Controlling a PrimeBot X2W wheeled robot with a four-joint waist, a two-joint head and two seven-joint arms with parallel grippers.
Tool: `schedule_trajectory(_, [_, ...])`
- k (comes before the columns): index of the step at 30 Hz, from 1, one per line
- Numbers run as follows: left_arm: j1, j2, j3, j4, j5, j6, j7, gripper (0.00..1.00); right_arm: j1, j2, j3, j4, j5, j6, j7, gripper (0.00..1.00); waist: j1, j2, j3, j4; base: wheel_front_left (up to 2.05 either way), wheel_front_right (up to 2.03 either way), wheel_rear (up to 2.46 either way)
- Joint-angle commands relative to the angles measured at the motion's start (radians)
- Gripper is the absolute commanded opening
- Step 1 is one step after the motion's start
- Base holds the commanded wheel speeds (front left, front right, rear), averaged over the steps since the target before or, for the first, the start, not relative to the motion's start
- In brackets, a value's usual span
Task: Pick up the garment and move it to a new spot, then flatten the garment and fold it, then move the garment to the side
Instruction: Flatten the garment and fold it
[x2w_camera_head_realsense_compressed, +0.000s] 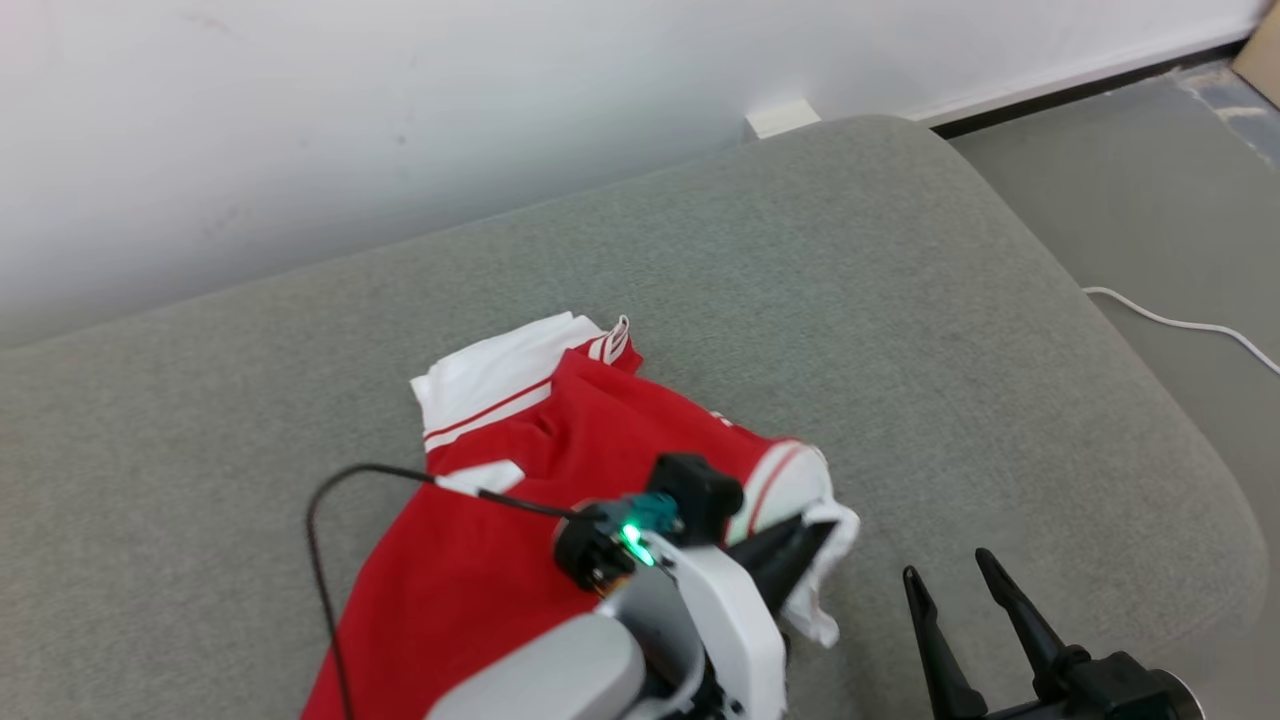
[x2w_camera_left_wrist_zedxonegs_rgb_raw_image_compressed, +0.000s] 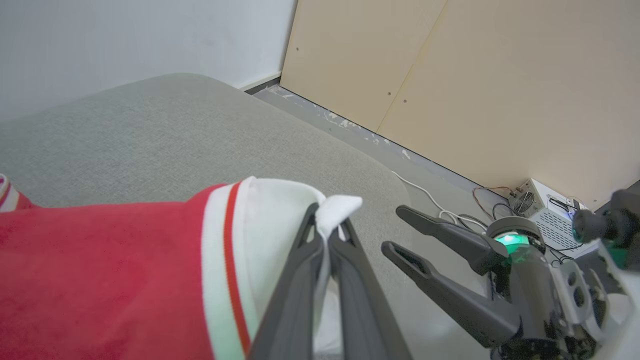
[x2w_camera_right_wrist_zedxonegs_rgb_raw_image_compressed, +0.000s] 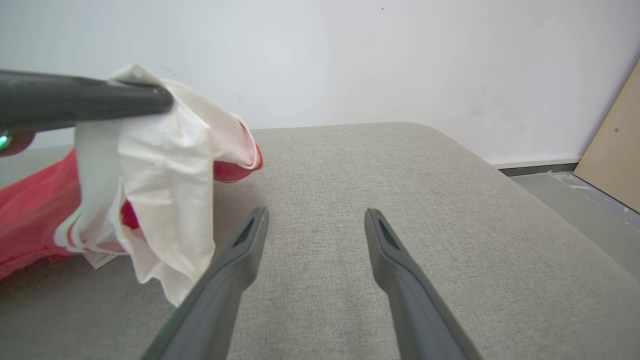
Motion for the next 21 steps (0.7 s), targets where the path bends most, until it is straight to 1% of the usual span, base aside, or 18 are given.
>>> schedule_trajectory(1, [0.016, -0.009, -0.005, 0.005, -0.006, 0.001, -0.001, 0.0, 0.004, -0.002, -0.006, 0.0, 0.003, -0.003, 0.001, 1.0, 0.0001, -0.0001, 0.005, -0.012, 0.0, 0.0, 0.0])
schedule_trajectory(2, [0.017, -0.016, -0.01, 0.014, -0.004, 0.003, -0.004, 0.0, 0.006, -0.002, -0.009, -0.001, 0.006, -0.003, 0.001, 1.0, 0.0001, -0.0001, 0.009, -0.018, 0.0, 0.0, 0.0])
schedule_trajectory(3, [0.021, -0.026, -0.013, 0.024, -0.001, 0.006, -0.01, 0.08, 0.007, -0.002, -0.012, -0.002, 0.007, -0.003, 0.001, 1.0, 0.0001, -0.0001, 0.012, -0.023, 0.0, 0.0, 0.0])
schedule_trajectory(4, [0.028, -0.036, -0.017, 0.035, -0.005, 0.005, -0.018, 0.85, 0.009, -0.002, -0.015, -0.004, 0.009, -0.003, 0.001, 1.0, 0.0001, -0.0001, 0.016, -0.026, 0.0, 0.0, 0.0])
schedule_trajectory(5, [0.031, -0.044, -0.025, 0.043, -0.002, -0.006, -0.026, 1.0, 0.012, -0.002, -0.016, -0.006, 0.01, -0.003, 0.001, 1.0, 0.0001, -0.0001, 0.02, -0.028, 0.0, 0.0, 0.0])
schedule_trajectory(9, [0.051, -0.07, -0.03, 0.051, -0.04, -0.063, -0.055, 1.0, 0.018, -0.002, -0.027, -0.013, 0.018, -0.003, 0.001, 1.0, 0.0001, -0.0001, 0.032, -0.029, 0.0, 0.0, 0.0])
schedule_trajectory(12, [0.059, -0.082, -0.009, 0.031, -0.068, -0.09, -0.102, 1.0, 0.026, -0.002, -0.041, -0.016, 0.021, -0.003, 0.001, 1.0, 0.0001, -0.0001, 0.032, -0.018, 0.0, 0.0, 0.0])
schedule_trajectory(14, [0.068, -0.081, 0.014, 0.013, -0.078, -0.085, -0.134, 1.0, 0.026, -0.002, -0.048, -0.019, 0.023, -0.003, 0.001, 1.0, 0.0001, -0.0001, 0.028, -0.009, 0.0, 0.0, 0.0])
schedule_trajectory(15, [0.071, -0.072, 0.023, 0.004, -0.074, -0.081, -0.147, 1.0, 0.026, -0.002, -0.054, -0.021, 0.021, -0.003, 0.001, 1.0, 0.0001, -0.0001, 0.025, -0.003, 0.0, 0.0, 0.0])
schedule_trajectory(18, [0.088, -0.019, 0.051, -0.018, -0.049, -0.049, -0.186, 1.0, 0.033, -0.002, -0.075, -0.029, 0.009, -0.003, 0.001, 1.0, 0.0001, -0.0001, 0.011, 0.018, 0.0, 0.0, 0.0])
schedule_trajectory(21, [0.119, 0.048, 0.089, -0.029, -0.023, 0.0, -0.23, 1.0, 0.039, -0.002, -0.101, -0.037, -0.009, -0.003, 0.001, 1.0, 0.0001, -0.0001, -0.008, 0.044, 0.0, 0.0, 0.0])
